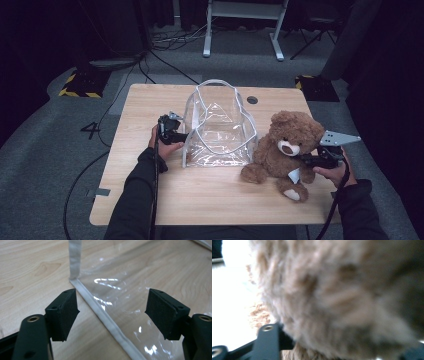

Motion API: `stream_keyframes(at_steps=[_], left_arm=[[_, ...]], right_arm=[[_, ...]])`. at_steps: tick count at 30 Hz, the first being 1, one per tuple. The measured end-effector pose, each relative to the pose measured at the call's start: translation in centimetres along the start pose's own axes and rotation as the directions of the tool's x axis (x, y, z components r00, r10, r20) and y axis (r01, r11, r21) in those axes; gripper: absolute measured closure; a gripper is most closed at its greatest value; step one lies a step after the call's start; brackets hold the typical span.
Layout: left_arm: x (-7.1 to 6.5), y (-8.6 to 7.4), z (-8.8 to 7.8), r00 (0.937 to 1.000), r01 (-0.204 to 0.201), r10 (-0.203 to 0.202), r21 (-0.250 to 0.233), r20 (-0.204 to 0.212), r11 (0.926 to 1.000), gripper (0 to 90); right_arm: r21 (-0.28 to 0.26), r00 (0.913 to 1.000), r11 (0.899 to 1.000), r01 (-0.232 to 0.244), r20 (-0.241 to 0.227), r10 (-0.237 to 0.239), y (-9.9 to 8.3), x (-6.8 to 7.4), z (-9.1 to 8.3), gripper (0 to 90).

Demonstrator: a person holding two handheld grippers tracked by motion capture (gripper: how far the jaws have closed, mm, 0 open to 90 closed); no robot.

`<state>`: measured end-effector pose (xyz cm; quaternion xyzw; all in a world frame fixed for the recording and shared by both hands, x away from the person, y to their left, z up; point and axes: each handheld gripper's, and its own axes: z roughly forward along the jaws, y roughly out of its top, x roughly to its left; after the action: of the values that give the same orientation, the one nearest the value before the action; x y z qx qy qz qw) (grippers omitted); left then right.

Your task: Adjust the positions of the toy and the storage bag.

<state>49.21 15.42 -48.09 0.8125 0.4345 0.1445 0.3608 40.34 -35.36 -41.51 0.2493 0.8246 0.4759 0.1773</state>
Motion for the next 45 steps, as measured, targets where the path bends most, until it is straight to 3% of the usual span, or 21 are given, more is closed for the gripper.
stream_keyframes(at_steps=[7,13,17,18,21,24,26,31,36,45], left_arm=[[0.1,-1.5,-2.5,0.9989,0.006,-0.007,-0.021,-0.046,0.9998,26.4],[0.6,-3.2,-5.0,0.9979,-0.008,0.005,-0.034,-0.065,0.9994,24.9],[0.2,-4.9,-6.0,0.9976,-0.034,0.034,-0.004,-0.060,0.9994,23.0],[0.0,-5.7,-6.3,0.9964,-0.057,0.057,0.010,-0.062,0.9983,22.6],[-0.4,-6.5,-6.4,0.9971,-0.057,0.058,0.019,-0.049,0.9982,22.2],[-1.0,-7.8,-6.8,0.9990,-0.040,0.039,0.051,0.020,0.9979,19.0],[-1.6,-8.5,-7.1,0.9972,-0.074,0.074,0.044,0.007,0.9963,18.6],[-2.4,-9.7,-7.3,0.9947,-0.103,0.102,0.078,0.014,0.9916,18.1],[-3.2,-10.4,-7.2,0.9932,-0.116,0.116,0.098,0.009,0.9884,17.0],[-3.1,-10.9,-7.1,0.9934,-0.114,0.112,0.065,0.025,0.9914,14.4]], right_arm=[[-0.020,0.9994,0.999,0.032,0.011,-0.031,-0.5,0.9,-0.2,58.5],[-0.036,0.9990,0.999,0.033,0.031,-0.032,-0.8,1.5,-0.6,61.6],[-0.068,0.9993,0.998,0.011,0.037,-0.008,-1.2,1.6,-1.1,63.0],[-0.078,0.9992,0.997,0.006,0.040,-0.002,-1.3,1.7,-1.4,63.6],[-0.090,0.9987,0.996,0.001,0.050,0.004,-1.3,1.8,-1.8,64.3],[-0.103,0.9984,0.995,-0.003,0.055,0.009,-1.3,1.7,-2.1,64.9],[-0.110,0.9983,0.994,-0.005,0.057,0.011,-1.2,1.7,-2.4,65.4],[-0.127,0.9967,0.992,0.006,0.081,0.005,-0.6,1.6,-3.0,66.3],[-0.143,0.9942,0.990,0.018,0.108,-0.002,0.4,1.5,-3.9,67.0],[-0.153,0.9885,0.988,0.027,0.151,-0.004,1.6,1.4,-4.6,67.8]])
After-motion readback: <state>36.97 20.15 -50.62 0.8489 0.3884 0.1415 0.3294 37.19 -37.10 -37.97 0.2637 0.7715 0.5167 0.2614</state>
